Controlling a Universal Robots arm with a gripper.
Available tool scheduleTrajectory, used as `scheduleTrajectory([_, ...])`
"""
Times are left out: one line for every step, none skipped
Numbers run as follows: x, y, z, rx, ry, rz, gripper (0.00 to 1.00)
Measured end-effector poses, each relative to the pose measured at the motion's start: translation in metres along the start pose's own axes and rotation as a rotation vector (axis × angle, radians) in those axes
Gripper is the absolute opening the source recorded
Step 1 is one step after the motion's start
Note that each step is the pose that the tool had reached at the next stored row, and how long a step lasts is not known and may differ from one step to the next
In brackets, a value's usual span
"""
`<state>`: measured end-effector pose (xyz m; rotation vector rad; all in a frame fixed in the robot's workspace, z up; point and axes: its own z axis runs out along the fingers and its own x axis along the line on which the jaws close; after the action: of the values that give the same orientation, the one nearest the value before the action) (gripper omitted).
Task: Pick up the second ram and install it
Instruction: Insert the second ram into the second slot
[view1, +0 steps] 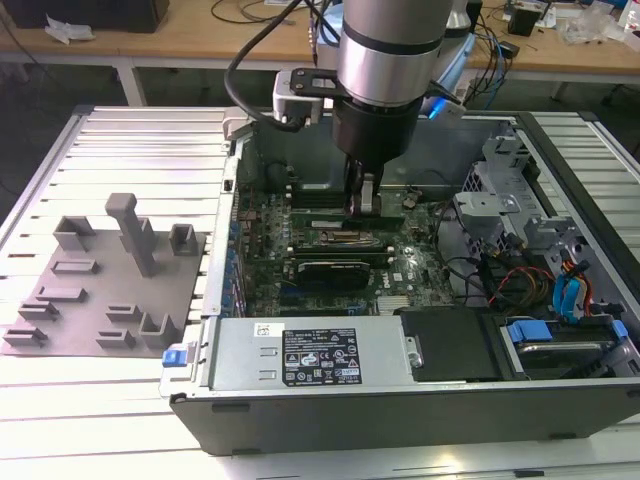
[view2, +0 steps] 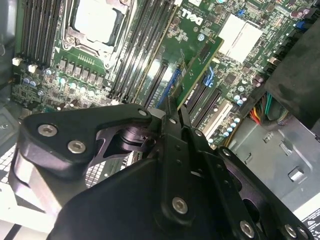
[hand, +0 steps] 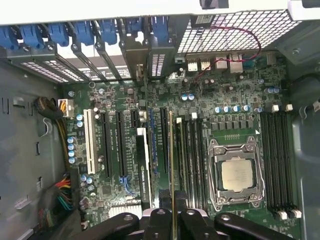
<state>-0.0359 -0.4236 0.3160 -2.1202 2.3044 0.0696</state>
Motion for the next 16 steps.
scheduleTrajectory([0.0, 0.0, 0.0003, 0.0, 0.0001, 0.0, 0.11])
scheduleTrajectory([0.0, 0.0, 0.0009, -0.0001, 0.0001, 0.0, 0.11])
scheduleTrajectory([0.0001, 0.0, 0.0012, -0.0001, 0.0001, 0.0, 0.11])
scheduleTrajectory([0.0001, 0.0, 0.0019, -0.0001, 0.0002, 0.0, 0.11])
scheduleTrajectory([0.0001, 0.0, 0.0023, -0.0001, 0.0002, 0.0, 0.11])
scheduleTrajectory([0.0001, -0.0001, 0.0026, -0.0001, 0.0001, 0.0, 0.11])
scheduleTrajectory([0.0001, -0.0001, 0.0033, 0.0, 0.0, 0.0, 0.11])
scheduleTrajectory([0.0002, -0.0001, 0.0043, 0.0, 0.0002, 0.0, 0.11])
scheduleTrajectory([0.0002, -0.0001, 0.005, 0.0, 0.0, 0.0, 0.11])
scheduleTrajectory([0.0002, -0.0001, 0.0055, -0.0001, 0.0002, 0.0, 0.11])
scheduleTrajectory([0.0003, -0.0002, 0.0059, -0.0001, 0.0002, 0.0, 0.11])
scheduleTrajectory([0.0003, -0.0002, 0.0066, 0.0, 0.0, 0.0, 0.11])
scheduleTrajectory([0.0003, -0.0002, 0.0075, 0.0, 0.0, 0.0, 0.11])
scheduleTrajectory([0.0003, -0.0002, 0.0086, 0.0, 0.0, 0.0, 0.11])
scheduleTrajectory([0.0004, -0.0002, 0.0093, 0.0, 0.0, 0.0, 0.11])
scheduleTrajectory([0.0004, -0.0003, 0.0099, 0.0, 0.0001, 0.0, 0.11])
